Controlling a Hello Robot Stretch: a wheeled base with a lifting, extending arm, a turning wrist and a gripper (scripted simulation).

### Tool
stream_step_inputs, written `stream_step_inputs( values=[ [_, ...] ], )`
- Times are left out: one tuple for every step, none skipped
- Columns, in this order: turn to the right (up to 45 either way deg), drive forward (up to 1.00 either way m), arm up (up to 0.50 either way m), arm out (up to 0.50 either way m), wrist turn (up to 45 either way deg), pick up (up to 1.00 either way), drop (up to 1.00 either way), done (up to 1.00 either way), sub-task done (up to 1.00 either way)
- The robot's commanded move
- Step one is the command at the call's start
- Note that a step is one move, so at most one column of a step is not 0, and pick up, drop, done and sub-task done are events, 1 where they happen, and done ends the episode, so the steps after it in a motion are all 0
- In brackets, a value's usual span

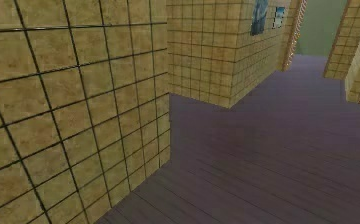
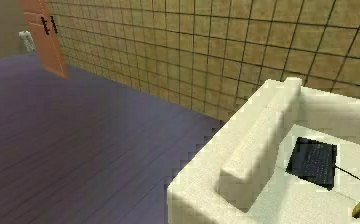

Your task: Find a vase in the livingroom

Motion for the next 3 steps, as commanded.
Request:
stream_step_inputs(
  values=[
    [-12.0,0.00,0.00,0.00,0.0,0.00,0.00,0.00,0.00],
    [0.0,0.45,0.00,0.00,0.0,0.00,0.00,0.00,0.00],
    [-45.0,0.00,0.00,0.00,0.0,0.00,0.00,0.00,0.00]
  ],
)
